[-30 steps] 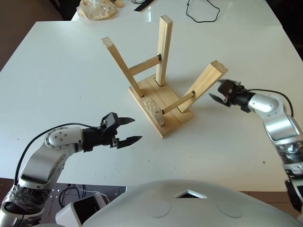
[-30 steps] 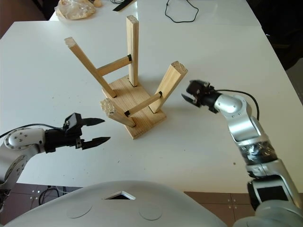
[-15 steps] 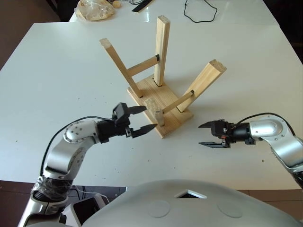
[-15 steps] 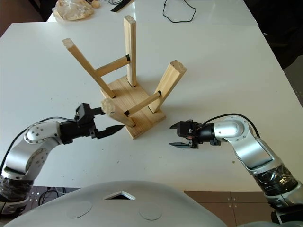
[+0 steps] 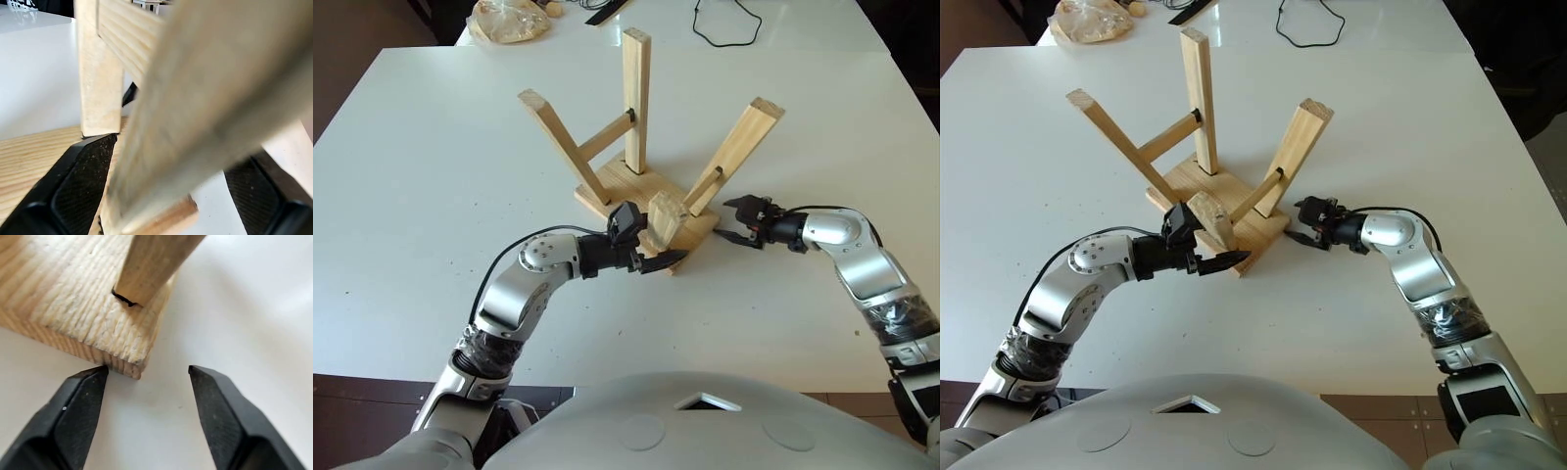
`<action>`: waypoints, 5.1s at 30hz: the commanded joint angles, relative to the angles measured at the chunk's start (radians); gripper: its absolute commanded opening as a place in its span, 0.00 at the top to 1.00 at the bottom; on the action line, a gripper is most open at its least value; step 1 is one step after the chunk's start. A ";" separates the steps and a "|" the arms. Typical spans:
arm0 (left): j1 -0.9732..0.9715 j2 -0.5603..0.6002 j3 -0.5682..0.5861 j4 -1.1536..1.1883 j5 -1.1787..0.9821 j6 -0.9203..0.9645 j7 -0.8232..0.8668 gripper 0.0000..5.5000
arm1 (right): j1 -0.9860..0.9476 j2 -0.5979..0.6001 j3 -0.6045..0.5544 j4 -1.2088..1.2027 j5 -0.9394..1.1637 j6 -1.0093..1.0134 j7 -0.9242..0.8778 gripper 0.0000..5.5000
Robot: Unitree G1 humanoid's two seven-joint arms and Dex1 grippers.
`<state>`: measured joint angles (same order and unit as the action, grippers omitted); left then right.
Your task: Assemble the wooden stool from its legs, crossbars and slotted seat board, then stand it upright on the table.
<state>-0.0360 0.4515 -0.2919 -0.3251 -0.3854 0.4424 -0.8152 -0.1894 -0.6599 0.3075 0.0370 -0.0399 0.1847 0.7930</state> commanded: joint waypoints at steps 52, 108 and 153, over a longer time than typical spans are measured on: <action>0.262 0.146 0.198 0.373 0.302 -0.687 0.147 0.33 | 0.251 -0.034 -0.057 -0.250 -0.004 0.108 -0.044 0.44; 0.416 0.334 0.488 -0.240 -0.207 -0.085 -0.063 0.33 | 0.364 -0.214 -0.465 -0.708 0.483 0.289 0.231 0.44; 0.410 0.302 0.338 0.117 0.097 -0.367 -0.246 0.33 | 0.385 -0.239 -0.262 -0.332 0.335 0.047 0.391 0.44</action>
<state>0.4134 0.7719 0.0764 -0.2444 -0.3158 0.0938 -1.0692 0.2284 -0.9122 0.0049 -0.3228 0.3117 0.2577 1.1686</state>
